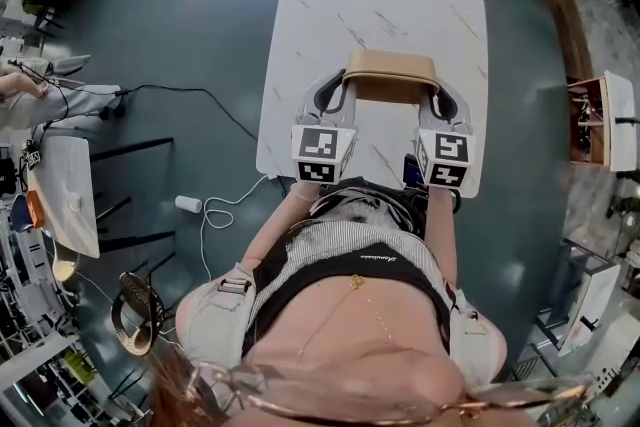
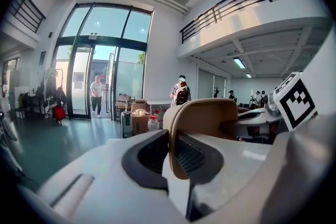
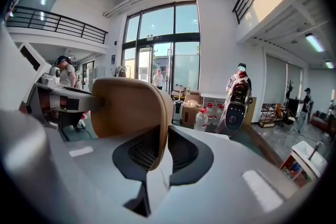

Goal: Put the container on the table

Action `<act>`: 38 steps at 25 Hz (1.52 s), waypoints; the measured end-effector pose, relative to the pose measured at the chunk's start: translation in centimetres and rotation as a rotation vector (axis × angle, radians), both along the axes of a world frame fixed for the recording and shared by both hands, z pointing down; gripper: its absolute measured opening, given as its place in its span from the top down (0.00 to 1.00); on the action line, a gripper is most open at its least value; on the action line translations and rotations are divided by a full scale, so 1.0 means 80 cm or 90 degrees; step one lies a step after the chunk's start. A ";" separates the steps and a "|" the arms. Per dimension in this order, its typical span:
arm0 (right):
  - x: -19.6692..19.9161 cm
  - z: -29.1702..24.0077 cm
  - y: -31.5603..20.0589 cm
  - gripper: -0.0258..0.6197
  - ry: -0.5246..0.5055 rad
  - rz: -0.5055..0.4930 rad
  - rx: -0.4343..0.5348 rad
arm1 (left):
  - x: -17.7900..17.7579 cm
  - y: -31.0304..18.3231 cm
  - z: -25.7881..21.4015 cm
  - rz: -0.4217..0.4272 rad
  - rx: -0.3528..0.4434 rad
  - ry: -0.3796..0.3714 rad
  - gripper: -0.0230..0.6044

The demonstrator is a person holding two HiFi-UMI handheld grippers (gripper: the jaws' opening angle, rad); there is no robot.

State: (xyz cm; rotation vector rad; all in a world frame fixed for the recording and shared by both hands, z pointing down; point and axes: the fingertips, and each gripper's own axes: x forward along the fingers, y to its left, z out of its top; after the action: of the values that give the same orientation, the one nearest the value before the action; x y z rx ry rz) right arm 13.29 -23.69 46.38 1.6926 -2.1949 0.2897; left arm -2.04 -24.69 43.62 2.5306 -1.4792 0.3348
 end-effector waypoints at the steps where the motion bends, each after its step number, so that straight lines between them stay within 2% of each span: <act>1: 0.001 0.001 0.001 0.87 0.000 -0.001 -0.001 | 0.000 0.001 0.001 -0.001 0.000 0.000 0.91; 13: 0.005 0.018 0.004 0.87 0.003 -0.003 -0.018 | 0.005 0.005 0.019 -0.004 -0.014 0.000 0.91; 21: 0.003 0.046 0.005 0.87 0.009 -0.007 -0.056 | 0.005 0.004 0.050 -0.004 -0.047 -0.008 0.91; 38: 0.005 0.149 0.008 0.87 0.020 -0.008 -0.193 | 0.007 0.001 0.151 0.006 -0.184 -0.018 0.91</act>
State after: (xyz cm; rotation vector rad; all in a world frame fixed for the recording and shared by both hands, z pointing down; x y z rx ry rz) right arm 13.70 -23.07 58.28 1.5060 -2.0190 0.5568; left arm -1.50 -24.64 55.69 2.3131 -1.3200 0.5447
